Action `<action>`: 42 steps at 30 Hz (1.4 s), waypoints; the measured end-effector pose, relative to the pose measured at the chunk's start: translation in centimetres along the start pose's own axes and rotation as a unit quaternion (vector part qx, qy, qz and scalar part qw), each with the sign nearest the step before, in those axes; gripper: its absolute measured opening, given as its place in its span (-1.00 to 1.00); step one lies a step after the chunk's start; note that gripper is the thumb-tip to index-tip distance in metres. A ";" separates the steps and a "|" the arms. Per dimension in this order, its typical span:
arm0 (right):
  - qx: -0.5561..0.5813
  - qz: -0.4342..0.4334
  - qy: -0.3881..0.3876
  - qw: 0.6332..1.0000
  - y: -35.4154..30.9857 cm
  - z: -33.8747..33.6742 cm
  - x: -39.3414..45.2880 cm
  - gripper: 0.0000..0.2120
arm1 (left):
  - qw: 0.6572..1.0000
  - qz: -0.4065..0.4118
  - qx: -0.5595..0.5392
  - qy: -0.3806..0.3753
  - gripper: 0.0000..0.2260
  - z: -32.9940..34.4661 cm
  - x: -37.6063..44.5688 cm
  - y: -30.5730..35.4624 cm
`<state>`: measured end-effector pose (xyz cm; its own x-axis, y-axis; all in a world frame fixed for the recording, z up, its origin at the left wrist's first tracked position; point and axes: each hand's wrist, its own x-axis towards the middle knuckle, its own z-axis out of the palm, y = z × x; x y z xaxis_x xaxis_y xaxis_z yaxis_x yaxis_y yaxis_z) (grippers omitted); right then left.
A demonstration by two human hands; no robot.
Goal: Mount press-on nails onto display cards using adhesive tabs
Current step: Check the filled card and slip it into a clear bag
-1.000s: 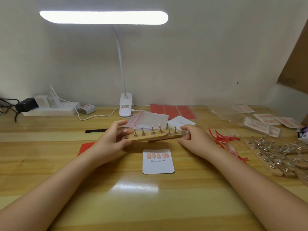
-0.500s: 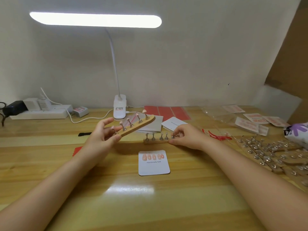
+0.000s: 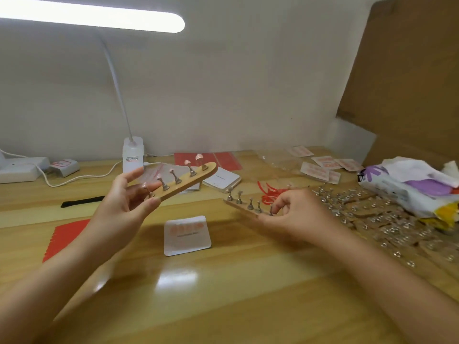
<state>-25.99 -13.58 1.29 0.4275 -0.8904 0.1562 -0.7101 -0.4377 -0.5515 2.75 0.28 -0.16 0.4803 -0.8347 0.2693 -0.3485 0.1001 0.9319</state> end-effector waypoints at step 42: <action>-0.132 -0.060 0.072 0.987 -3.5 -2.2 -0.2 -0.75 | 0.992 0.026 0.119 -0.019 -0.49 2.3 1.5 1.5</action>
<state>-24.78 -12.10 4.99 0.4459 -0.8308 0.3332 -0.7886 -0.5407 -0.2928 1.08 -2.05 1.06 0.4276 -0.8523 0.3011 -0.5543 0.0159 0.8322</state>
